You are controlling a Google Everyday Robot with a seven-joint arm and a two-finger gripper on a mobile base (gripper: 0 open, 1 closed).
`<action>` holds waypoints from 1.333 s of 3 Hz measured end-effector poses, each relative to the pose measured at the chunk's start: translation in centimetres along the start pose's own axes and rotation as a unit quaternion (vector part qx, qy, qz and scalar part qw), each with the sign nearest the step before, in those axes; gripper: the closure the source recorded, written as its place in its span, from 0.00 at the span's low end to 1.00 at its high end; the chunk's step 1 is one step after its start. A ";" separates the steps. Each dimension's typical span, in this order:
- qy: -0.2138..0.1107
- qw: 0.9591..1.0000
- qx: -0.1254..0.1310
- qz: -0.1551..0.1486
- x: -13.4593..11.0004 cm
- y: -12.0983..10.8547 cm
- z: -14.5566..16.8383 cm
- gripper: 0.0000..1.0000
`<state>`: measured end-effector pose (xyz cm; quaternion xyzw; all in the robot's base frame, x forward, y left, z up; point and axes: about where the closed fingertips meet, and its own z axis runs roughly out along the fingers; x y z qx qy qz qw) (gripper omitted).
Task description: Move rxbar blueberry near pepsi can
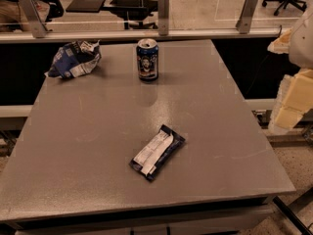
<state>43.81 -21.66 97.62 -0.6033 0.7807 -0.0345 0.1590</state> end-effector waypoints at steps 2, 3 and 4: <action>-0.019 1.000 -0.007 -0.023 -1.7 0.5 0.2 0.00; -0.066 0.995 -0.023 -0.073 -5.3 1.4 1.5 0.00; -0.113 0.983 -0.036 -0.139 -9.3 2.3 2.9 0.00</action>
Offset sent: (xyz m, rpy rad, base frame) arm -0.0014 0.0469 -0.0052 0.0673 0.0166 0.1514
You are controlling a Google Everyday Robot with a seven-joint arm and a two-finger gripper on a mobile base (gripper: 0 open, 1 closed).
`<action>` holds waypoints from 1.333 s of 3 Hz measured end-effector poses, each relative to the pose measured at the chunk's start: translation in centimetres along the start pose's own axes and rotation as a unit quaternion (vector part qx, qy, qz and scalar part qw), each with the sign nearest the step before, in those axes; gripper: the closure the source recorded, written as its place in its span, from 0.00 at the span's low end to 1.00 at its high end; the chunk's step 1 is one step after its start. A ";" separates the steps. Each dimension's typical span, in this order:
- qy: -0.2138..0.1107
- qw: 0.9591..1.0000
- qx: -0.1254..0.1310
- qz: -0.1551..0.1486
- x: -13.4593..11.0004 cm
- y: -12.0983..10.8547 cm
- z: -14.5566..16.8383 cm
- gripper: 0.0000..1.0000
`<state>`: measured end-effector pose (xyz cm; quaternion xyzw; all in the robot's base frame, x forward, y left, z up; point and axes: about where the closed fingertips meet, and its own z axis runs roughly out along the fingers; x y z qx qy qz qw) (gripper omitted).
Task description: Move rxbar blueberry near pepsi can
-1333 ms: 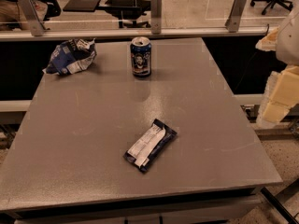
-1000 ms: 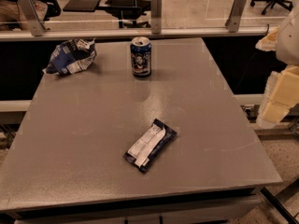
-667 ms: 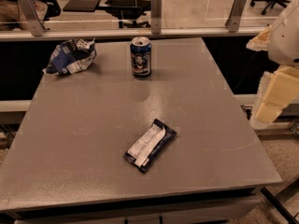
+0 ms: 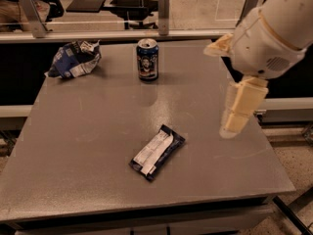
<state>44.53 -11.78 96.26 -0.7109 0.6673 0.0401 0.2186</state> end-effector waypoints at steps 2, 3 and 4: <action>-0.041 0.990 -0.060 -0.123 -5.1 1.5 6.0 0.00; -0.027 0.979 -0.099 -0.178 -6.2 3.0 10.1 0.00; -0.010 0.971 -0.128 -0.202 -6.0 4.0 12.5 0.00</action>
Offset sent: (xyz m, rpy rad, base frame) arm -0.0129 0.1035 -0.0794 -0.0178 0.0722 0.4642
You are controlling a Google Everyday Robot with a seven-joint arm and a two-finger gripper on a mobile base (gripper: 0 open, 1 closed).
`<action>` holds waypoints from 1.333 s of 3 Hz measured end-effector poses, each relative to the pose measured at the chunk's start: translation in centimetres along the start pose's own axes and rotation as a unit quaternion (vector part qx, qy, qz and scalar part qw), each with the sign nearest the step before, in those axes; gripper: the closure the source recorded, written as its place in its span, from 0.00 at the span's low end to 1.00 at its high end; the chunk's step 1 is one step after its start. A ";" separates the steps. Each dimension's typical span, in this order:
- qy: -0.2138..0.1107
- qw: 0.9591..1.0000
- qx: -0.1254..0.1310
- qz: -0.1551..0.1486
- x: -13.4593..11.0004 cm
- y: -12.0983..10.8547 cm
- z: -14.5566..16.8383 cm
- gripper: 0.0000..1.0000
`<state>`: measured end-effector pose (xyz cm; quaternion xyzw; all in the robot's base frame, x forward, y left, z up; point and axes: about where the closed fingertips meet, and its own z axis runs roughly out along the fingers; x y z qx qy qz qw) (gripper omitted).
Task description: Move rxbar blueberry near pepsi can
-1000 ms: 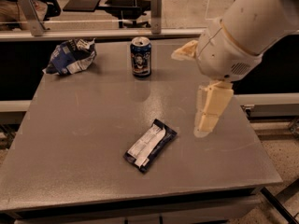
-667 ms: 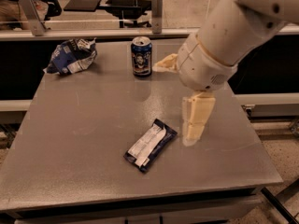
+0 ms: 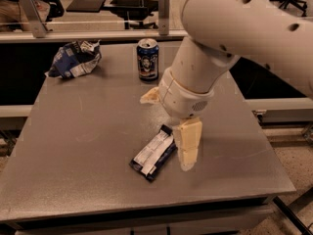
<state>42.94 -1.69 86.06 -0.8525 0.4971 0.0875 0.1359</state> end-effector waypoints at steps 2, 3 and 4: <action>0.014 0.999 -0.043 -0.008 0.7 0.8 2.9 0.13; 0.011 0.999 -0.052 -0.007 0.8 0.9 3.1 0.37; 0.002 0.998 -0.061 0.002 0.8 0.8 2.6 0.59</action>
Offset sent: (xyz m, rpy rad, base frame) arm -0.0052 -0.0034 -0.0449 -0.0936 0.0869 0.0445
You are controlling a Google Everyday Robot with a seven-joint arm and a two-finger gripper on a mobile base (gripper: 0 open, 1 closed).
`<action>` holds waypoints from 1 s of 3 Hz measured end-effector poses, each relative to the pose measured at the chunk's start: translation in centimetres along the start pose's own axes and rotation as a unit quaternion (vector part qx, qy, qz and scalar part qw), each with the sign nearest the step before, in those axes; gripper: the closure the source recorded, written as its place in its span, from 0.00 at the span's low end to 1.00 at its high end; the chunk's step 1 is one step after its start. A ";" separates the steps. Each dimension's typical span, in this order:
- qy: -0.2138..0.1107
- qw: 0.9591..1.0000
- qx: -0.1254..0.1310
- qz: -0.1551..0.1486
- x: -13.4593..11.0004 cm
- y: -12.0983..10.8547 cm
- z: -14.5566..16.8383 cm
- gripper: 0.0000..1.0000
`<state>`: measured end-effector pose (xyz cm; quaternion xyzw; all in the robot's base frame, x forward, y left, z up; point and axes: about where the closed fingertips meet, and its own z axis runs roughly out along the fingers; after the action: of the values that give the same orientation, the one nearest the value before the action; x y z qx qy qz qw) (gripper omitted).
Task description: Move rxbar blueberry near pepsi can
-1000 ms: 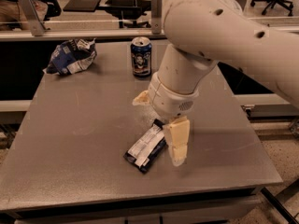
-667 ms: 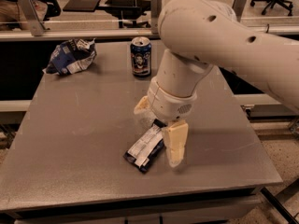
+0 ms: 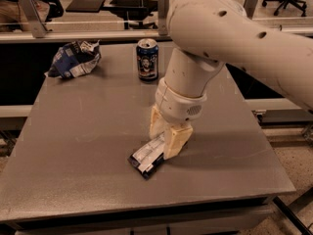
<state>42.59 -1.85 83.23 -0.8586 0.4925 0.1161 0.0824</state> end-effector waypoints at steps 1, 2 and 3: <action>-0.025 0.999 -0.013 0.027 0.5 -0.4 -0.7 0.83; -0.045 0.997 -0.022 0.065 1.6 -1.0 -0.9 1.00; -0.062 0.991 -0.020 0.115 3.5 -2.2 -1.4 1.00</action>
Offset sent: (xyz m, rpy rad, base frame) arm 0.0340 -0.0241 0.0006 0.0534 0.2117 -0.2192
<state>46.33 -3.99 83.70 -0.7888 0.5797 0.1873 0.0817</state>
